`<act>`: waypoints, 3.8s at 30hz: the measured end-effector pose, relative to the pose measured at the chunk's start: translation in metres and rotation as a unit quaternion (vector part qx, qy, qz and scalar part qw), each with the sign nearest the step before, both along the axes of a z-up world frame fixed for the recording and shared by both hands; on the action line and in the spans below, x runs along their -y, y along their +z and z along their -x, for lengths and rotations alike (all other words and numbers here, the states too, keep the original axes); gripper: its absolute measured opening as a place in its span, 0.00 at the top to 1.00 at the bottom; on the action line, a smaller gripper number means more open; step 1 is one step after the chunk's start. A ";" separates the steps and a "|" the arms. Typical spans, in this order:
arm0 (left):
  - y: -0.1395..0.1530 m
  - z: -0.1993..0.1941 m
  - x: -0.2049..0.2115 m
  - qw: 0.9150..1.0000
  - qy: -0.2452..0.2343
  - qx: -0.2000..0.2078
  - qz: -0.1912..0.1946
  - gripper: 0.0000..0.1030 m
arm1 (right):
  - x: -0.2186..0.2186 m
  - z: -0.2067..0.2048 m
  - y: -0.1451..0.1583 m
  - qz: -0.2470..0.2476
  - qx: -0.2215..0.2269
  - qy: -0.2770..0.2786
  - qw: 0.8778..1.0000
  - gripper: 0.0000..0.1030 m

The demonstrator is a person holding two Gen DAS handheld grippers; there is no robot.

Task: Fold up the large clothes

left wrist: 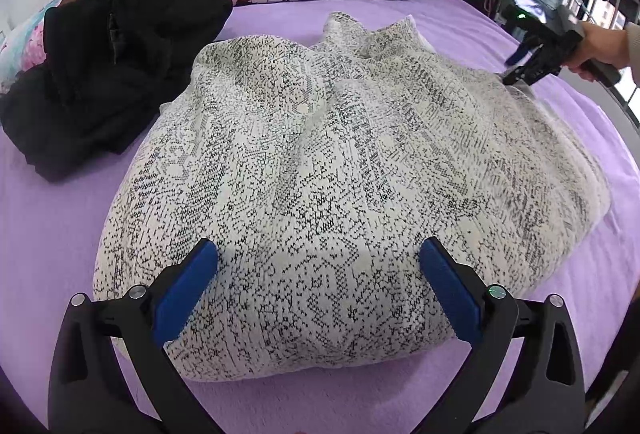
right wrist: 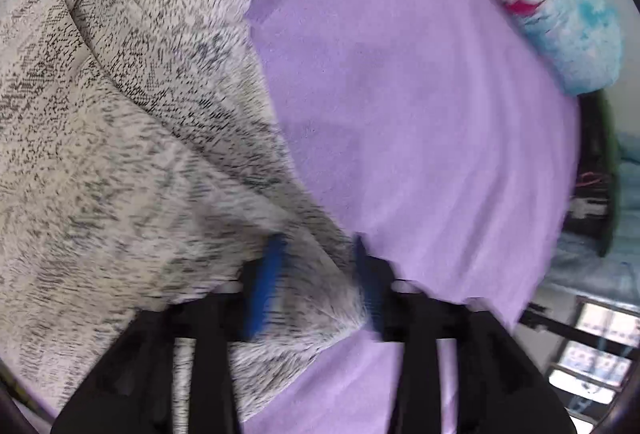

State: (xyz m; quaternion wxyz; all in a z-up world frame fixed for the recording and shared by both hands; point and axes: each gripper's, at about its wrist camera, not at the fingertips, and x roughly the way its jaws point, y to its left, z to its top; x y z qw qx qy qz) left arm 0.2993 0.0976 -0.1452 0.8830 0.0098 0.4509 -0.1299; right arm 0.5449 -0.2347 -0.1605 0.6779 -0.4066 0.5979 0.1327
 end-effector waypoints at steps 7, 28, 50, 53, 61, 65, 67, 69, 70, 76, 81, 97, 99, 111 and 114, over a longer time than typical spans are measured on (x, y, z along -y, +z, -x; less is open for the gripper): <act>0.009 -0.003 -0.011 1.000 0.013 -0.004 0.014 0.06 | 0.029 0.047 0.075 -0.113 0.061 -0.047 0.991 0.32; 0.019 0.069 -0.069 0.984 0.101 -0.034 0.142 0.06 | 0.195 0.321 0.051 -0.432 0.052 -0.360 0.825 0.22; -0.006 0.118 -0.104 0.956 0.188 -0.090 0.206 0.06 | 0.171 0.370 0.009 -0.536 0.084 -0.404 0.736 0.17; -0.007 0.108 -0.107 0.957 0.195 -0.088 0.195 0.06 | 0.163 0.361 0.012 -0.529 0.093 -0.398 0.744 0.17; -0.014 0.078 -0.119 0.948 0.210 -0.090 0.221 0.06 | 0.116 0.323 0.032 -0.465 0.121 -0.353 0.803 0.17; -0.027 0.068 -0.121 0.948 0.217 -0.106 0.207 0.06 | 0.094 0.305 0.047 -0.435 0.135 -0.342 0.822 0.17; -0.036 0.066 -0.123 0.946 0.220 -0.111 0.211 0.06 | 0.085 0.297 0.053 -0.422 0.142 -0.336 0.830 0.13; -0.042 0.065 -0.125 0.944 0.220 -0.117 0.214 0.06 | 0.076 0.288 0.055 -0.404 0.151 -0.325 0.842 0.12; -0.045 0.064 -0.126 0.944 0.221 -0.117 0.217 0.06 | 0.075 0.285 0.054 -0.402 0.154 -0.323 0.843 0.12; -0.046 0.056 -0.132 0.942 0.217 -0.116 0.229 0.06 | 0.090 0.273 0.045 -0.398 0.155 -0.349 0.834 0.12; -0.040 0.043 -0.137 0.945 0.211 -0.111 0.223 0.06 | 0.100 0.269 0.040 -0.387 0.161 -0.352 0.837 0.12; -0.024 -0.029 -0.148 0.963 0.134 -0.136 0.191 0.06 | 0.140 0.226 0.021 -0.382 0.139 -0.355 0.842 0.12; -0.028 -0.040 -0.146 0.963 0.114 -0.148 0.194 0.06 | 0.145 0.219 0.016 -0.389 0.127 -0.354 0.841 0.12; -0.057 -0.082 -0.154 0.949 0.073 -0.195 0.235 0.06 | 0.167 0.169 -0.016 -0.455 0.052 -0.345 0.819 0.07; -0.060 -0.090 -0.156 0.945 0.056 -0.194 0.257 0.06 | 0.168 0.160 -0.027 -0.487 0.027 -0.346 0.801 0.07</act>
